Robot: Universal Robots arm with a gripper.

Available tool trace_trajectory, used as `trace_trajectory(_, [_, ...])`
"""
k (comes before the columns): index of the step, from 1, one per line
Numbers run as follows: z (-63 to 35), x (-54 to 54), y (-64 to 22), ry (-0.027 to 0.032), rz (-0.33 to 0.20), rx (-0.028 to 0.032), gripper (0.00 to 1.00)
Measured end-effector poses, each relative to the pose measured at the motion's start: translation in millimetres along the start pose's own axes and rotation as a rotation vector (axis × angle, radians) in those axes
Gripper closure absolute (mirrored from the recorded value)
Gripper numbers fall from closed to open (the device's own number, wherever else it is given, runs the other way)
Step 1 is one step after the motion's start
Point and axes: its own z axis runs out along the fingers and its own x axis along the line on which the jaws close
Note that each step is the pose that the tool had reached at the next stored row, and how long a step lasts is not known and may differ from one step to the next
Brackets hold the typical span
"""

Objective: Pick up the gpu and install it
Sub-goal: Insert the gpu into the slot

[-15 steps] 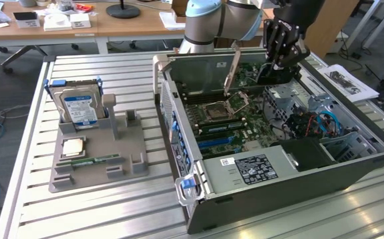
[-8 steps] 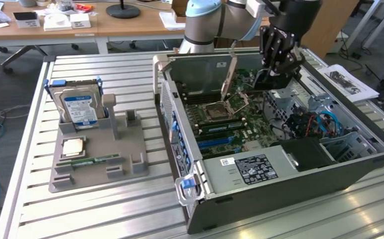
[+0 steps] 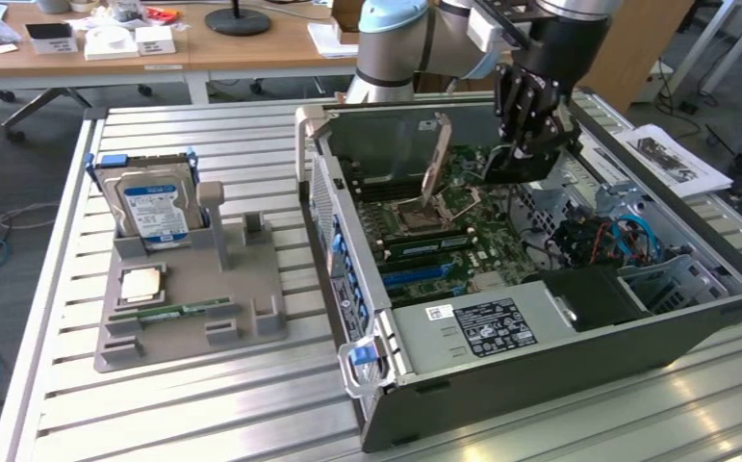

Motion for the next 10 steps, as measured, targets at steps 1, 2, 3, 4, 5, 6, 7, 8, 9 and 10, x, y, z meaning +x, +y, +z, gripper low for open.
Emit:
trace_trajectory(1, [1.8,0.1,0.7,0.0,-0.001,-0.0001,0.73])
trace_trajectory(2, [3.5,0.2,1.5,-0.0002,-0.003,-0.0001,0.73])
trace_trajectory(3, [5.3,0.4,2.2,-0.0002,-0.004,-0.0001,0.73])
trace_trajectory(4, [7.1,0.4,2.8,-0.0003,-0.005,-0.0002,0.73])
trace_trajectory(5, [8.9,0.5,3.2,-0.0003,-0.006,-0.0002,0.73])
trace_trajectory(6, [10.6,0.6,3.6,-0.0004,-0.007,-0.0002,0.73])
trace_trajectory(7, [12.2,0.7,4.0,-0.0004,-0.009,-0.0002,0.73])
trace_trajectory(8, [13.9,0.8,4.5,-0.0005,-0.009,-0.0003,0.73])
trace_trajectory(9, [15.6,0.9,5.0,-0.0005,-0.011,-0.0003,0.73])
trace_trajectory(10, [17.3,1.0,5.5,-0.0004,-0.012,-0.0004,0.73])
